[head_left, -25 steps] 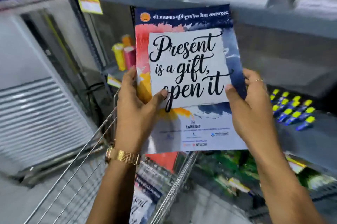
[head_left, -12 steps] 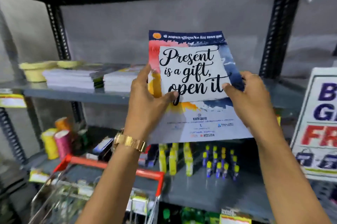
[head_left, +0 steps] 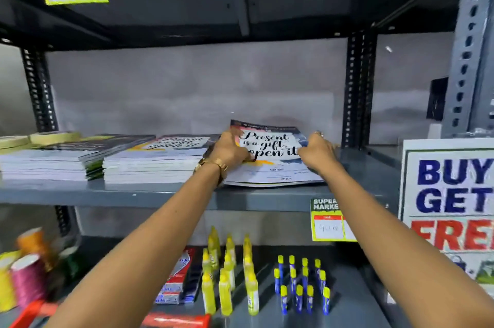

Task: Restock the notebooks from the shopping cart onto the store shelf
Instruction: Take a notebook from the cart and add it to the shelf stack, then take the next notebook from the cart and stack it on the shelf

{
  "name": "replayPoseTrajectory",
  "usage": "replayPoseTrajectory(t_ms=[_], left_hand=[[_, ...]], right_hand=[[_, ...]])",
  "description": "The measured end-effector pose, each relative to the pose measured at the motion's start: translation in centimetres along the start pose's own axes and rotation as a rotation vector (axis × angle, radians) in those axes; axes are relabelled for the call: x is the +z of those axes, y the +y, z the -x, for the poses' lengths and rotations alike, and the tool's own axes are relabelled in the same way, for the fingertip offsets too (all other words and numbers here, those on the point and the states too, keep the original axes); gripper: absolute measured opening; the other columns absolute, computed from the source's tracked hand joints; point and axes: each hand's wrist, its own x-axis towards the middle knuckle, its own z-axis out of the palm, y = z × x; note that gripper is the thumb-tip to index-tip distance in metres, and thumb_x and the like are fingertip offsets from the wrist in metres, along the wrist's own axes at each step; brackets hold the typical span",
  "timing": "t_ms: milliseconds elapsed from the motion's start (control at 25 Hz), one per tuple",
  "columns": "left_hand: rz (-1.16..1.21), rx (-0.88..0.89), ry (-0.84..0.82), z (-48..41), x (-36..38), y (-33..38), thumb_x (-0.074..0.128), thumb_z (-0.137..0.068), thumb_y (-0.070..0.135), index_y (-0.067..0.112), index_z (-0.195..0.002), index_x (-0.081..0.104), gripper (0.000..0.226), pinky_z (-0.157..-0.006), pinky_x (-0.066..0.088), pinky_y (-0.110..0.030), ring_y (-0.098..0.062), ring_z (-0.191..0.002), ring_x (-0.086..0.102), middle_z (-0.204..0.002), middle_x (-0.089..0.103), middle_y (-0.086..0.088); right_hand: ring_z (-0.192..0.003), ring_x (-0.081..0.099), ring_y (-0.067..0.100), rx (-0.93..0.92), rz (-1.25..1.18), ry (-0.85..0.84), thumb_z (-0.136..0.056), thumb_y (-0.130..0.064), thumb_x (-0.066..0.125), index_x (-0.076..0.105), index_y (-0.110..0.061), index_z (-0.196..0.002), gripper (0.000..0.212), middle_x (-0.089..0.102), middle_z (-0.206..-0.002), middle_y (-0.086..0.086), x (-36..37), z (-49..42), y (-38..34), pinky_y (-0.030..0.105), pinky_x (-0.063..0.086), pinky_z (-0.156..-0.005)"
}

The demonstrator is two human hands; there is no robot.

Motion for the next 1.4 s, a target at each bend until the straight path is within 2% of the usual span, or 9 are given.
replayPoseTrajectory(t_ms=[80,320,560,720,800,960,1120,1240,1400], left_hand=[[-0.143,-0.012,-0.082,-1.5,0.7,-0.4,0.078,-0.076,0.010,0.016,-0.132,0.049,0.063,-0.095,0.043,-0.025,-0.026,-0.116,0.056,-0.125,0.056,-0.007],[-0.458,0.000,-0.105,-3.5,1.9,-1.6,0.068,-0.087,0.026,0.010,-0.121,0.060,0.039,-0.105,0.042,-0.031,-0.030,-0.124,0.054,-0.135,0.057,-0.011],[-0.440,-0.047,-0.054,-3.8,2.4,-2.0,0.073,-0.080,0.039,0.006,-0.109,0.067,0.044,-0.099,0.052,-0.040,-0.036,-0.110,0.063,-0.118,0.068,-0.020],[-0.183,-0.025,-0.160,-2.5,1.8,-1.4,0.061,-0.092,0.008,0.002,-0.090,0.065,0.007,-0.074,0.053,-0.016,-0.022,-0.083,0.062,-0.088,0.066,-0.013],[-0.016,-0.033,-0.165,-0.9,0.4,-1.2,0.053,-0.096,0.002,0.008,-0.093,0.058,0.008,-0.064,0.049,-0.011,-0.017,-0.078,0.056,-0.086,0.059,-0.010],[0.066,0.118,-0.120,3.7,-2.6,-1.3,0.055,-0.096,0.013,0.008,-0.117,0.062,0.023,-0.096,0.044,-0.027,-0.014,-0.102,0.054,-0.116,0.064,-0.008],[0.069,0.290,0.081,10.0,-5.8,-4.5,0.061,-0.090,0.023,0.019,-0.111,0.067,0.022,-0.079,0.046,-0.024,-0.016,-0.092,0.062,-0.096,0.067,0.008],[-0.077,0.315,0.331,15.0,-8.5,-9.0,0.061,-0.090,0.017,0.014,-0.109,0.068,0.021,-0.098,0.042,-0.019,-0.010,-0.113,0.059,-0.113,0.068,0.006],[-0.287,0.198,0.516,20.8,-11.9,-16.5,0.050,-0.087,0.014,0.011,-0.113,0.064,0.029,-0.120,0.027,-0.039,-0.023,-0.138,0.042,-0.126,0.062,-0.011]], right_hand=[[-0.129,0.044,0.039,0.019,0.119,-0.041,-0.090,-0.015,0.047,0.049,-0.004,-0.128,0.039,0.054,-0.135,0.023,0.3,-0.5,0.2,0.040,0.041,-0.102],[-0.131,0.045,0.033,0.009,0.341,-0.009,-0.093,-0.020,0.050,0.055,-0.011,-0.127,0.036,0.055,-0.137,0.015,1.5,-1.1,-0.3,0.036,0.038,-0.103],[-0.129,0.047,0.032,0.087,0.462,0.070,-0.091,-0.028,0.055,0.056,-0.015,-0.127,0.038,0.057,-0.134,0.011,1.6,-1.6,-0.4,0.037,0.037,-0.101],[-0.124,0.051,0.036,0.127,0.421,0.084,-0.090,-0.028,0.058,0.054,-0.012,-0.126,0.040,0.057,-0.131,0.015,1.2,-1.4,0.1,0.038,0.044,-0.096],[-0.125,0.050,0.037,0.149,0.400,0.084,-0.092,-0.027,0.057,0.055,-0.011,-0.128,0.040,0.056,-0.132,0.017,0.6,-1.1,0.1,0.040,0.043,-0.098],[-0.125,0.043,0.041,-0.099,0.384,0.284,-0.094,-0.029,0.052,0.059,-0.007,-0.125,0.038,0.056,-0.132,0.020,0.2,2.4,-1.1,0.045,0.038,-0.101],[-0.113,0.049,0.034,-0.549,0.044,0.419,-0.092,-0.028,0.054,0.066,-0.015,-0.116,0.029,0.064,-0.120,0.008,4.1,10.6,-4.2,0.041,0.042,-0.096],[-0.106,0.052,0.029,-0.684,-0.161,0.262,-0.090,-0.026,0.057,0.067,-0.015,-0.112,0.026,0.066,-0.112,0.005,10.1,17.7,-6.6,0.035,0.041,-0.095],[-0.102,0.054,0.031,-0.717,-0.254,-0.022,-0.088,-0.023,0.053,0.063,-0.011,-0.117,0.033,0.063,-0.114,0.010,18.4,26.1,-8.1,0.034,0.039,-0.091]])
